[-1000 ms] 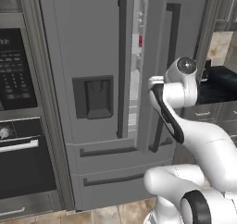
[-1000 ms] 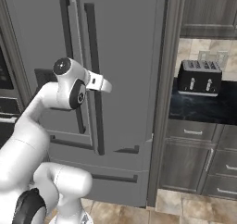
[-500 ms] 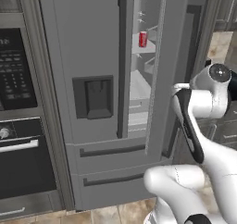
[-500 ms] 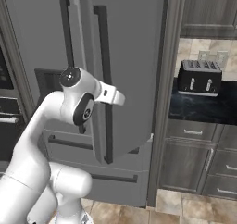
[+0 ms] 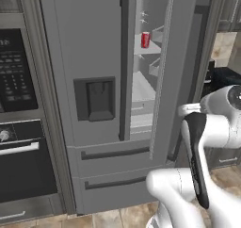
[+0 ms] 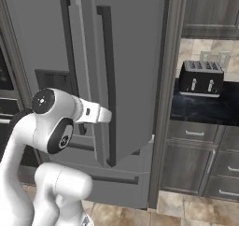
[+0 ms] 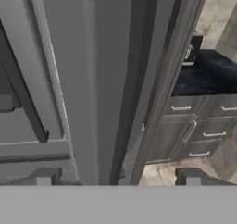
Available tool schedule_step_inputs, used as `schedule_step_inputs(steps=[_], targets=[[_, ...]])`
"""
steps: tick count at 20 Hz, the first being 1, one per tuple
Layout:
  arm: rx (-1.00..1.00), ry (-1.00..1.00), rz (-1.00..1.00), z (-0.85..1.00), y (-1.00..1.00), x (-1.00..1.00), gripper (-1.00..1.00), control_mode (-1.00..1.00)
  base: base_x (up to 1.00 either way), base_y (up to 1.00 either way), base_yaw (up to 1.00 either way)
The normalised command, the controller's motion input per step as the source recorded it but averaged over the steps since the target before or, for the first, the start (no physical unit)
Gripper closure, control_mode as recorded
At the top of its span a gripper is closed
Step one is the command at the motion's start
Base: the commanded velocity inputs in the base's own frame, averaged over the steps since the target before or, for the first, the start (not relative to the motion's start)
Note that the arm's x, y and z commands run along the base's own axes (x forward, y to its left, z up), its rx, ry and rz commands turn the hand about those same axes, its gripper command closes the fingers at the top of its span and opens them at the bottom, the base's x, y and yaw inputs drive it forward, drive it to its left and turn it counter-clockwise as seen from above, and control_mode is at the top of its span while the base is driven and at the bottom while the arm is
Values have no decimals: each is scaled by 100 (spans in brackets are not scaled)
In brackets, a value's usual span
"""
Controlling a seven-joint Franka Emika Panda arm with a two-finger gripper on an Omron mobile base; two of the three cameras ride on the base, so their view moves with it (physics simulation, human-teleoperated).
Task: Open the fridge, grab two sodas, and place both sodas inside the bowl with ice on the dining counter.
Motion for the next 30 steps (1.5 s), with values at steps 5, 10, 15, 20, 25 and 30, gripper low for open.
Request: schedule_step_inputs(steps=[5,10,15,20,25,30], targets=[[-14,0,33,0,85,-17,-100,-100,0,0,0],[-15,0,33,0,81,17,-100,-100,0,0,0],[-21,-2,28,1,74,33,-100,-100,0,0,0],[-23,-5,13,7,53,75,-100,-100,0,0,0],[-23,0,1,1,27,99,-100,-100,0,0,0],[-21,0,-2,0,7,94,-100,-100,0,0,0]])
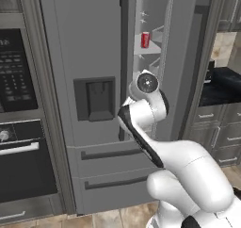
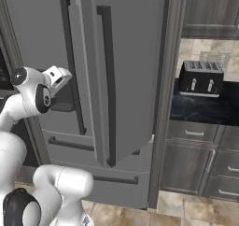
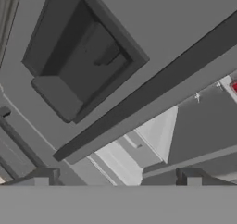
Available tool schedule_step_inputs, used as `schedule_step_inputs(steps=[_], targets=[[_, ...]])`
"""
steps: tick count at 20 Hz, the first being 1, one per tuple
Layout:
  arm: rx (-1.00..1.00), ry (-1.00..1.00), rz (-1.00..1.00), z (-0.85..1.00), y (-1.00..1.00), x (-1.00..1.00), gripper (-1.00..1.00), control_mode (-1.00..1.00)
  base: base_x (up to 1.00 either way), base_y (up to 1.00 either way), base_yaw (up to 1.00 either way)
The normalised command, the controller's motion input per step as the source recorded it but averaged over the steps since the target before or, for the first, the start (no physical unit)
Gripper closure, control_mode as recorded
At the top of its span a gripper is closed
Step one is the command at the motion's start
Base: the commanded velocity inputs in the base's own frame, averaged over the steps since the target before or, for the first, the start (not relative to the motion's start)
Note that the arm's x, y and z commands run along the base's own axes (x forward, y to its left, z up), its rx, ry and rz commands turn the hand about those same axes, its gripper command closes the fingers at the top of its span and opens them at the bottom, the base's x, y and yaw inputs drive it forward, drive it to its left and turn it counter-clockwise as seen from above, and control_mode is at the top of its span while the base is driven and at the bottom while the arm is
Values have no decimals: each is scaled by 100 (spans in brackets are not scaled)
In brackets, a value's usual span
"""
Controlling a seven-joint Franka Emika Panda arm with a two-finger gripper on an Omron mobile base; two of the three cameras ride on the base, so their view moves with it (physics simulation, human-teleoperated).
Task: Open the fridge, grab two sodas, and place both sodas inside the bowl with ice on the dining counter.
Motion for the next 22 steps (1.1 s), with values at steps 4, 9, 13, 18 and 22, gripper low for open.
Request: schedule_step_inputs(steps=[4,9,13,18,22], targets=[[-17,0,-6,1,-8,54,-100,-100,0,0,0],[-12,0,-9,0,-32,13,-100,-100,0,0,0],[-10,-3,-13,0,-42,0,-100,-100,0,0,0],[-7,-3,-13,0,-53,-1,-100,-100,0,0,0],[-3,0,-13,1,-59,-5,-100,-100,0,0,0]])
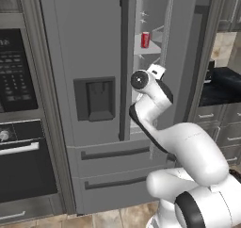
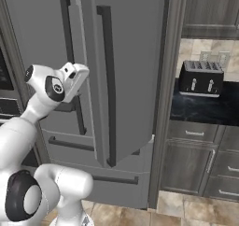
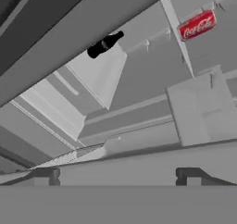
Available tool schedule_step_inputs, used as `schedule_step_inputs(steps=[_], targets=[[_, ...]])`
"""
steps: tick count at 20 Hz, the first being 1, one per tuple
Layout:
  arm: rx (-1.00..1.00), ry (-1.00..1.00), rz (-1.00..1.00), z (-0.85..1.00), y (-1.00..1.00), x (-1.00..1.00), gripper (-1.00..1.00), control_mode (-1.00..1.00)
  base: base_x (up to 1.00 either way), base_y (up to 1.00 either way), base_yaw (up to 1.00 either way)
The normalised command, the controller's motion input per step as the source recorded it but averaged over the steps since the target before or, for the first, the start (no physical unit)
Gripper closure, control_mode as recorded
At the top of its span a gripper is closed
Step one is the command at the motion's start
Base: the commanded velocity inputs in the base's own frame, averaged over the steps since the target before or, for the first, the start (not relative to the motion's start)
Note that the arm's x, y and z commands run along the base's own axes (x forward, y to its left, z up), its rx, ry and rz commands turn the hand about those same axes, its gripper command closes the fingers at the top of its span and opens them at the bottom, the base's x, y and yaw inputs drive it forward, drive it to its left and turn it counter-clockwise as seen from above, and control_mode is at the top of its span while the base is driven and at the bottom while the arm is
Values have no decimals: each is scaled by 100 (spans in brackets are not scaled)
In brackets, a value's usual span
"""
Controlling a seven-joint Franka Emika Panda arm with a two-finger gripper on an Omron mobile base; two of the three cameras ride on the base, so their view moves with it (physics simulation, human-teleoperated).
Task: Open the fridge, grab two sodas, and place both sodas inside the bowl with ice on the dining counter.
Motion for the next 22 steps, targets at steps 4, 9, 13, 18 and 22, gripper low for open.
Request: schedule_step_inputs(steps=[4,9,13,18,22], targets=[[-1,0,-15,3,-59,-24,-100,-100,0,0,0],[0,0,-16,4,-61,-42,-100,-100,0,0,0],[0,0,-17,1,-69,-43,-100,-100,0,0,0],[0,0,-16,0,-81,-41,-100,-100,0,0,0],[0,0,-15,0,-89,-40,-100,-100,0,0,0]])
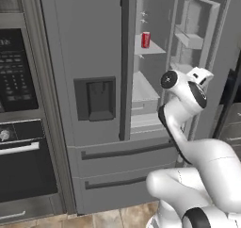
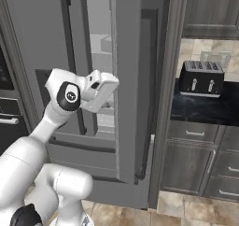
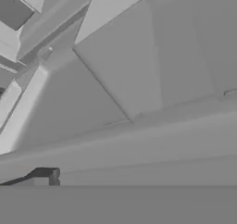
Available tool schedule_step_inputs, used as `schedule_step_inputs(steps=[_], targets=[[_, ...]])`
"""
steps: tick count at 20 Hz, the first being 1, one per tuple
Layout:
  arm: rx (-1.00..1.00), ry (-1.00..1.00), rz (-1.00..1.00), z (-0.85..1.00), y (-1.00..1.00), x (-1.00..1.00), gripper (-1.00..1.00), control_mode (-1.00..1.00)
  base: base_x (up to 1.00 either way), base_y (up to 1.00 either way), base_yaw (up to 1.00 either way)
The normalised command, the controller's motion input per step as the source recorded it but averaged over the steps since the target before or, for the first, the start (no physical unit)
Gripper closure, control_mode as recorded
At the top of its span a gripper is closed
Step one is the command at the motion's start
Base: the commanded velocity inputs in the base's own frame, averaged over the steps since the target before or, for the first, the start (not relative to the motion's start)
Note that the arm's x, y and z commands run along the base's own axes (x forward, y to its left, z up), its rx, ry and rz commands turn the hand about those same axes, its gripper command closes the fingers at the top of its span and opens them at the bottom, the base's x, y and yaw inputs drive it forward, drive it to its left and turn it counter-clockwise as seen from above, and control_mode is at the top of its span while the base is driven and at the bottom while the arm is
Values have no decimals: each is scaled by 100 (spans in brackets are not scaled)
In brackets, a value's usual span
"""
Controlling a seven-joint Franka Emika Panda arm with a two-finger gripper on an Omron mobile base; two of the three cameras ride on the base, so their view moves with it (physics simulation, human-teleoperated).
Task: Open the fridge, grab two sodas, and place both sodas inside the bowl with ice on the dining counter.
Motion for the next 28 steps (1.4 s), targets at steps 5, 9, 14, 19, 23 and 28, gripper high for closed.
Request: schedule_step_inputs(steps=[5,9,14,19,23,28], targets=[[0,0,-12,0,-88,-17,-100,-100,0,0,0],[0,0,-9,0,-84,0,-100,-100,0,0,0],[0,-1,-6,0,-70,0,-100,-100,0,0,0],[0,-12,0,-1,3,-28,-100,-100,0,0,0],[0,-17,1,-14,82,-43,-100,-100,0,0,0],[6,-17,7,-11,100,-20,-100,-100,0,0,0]])
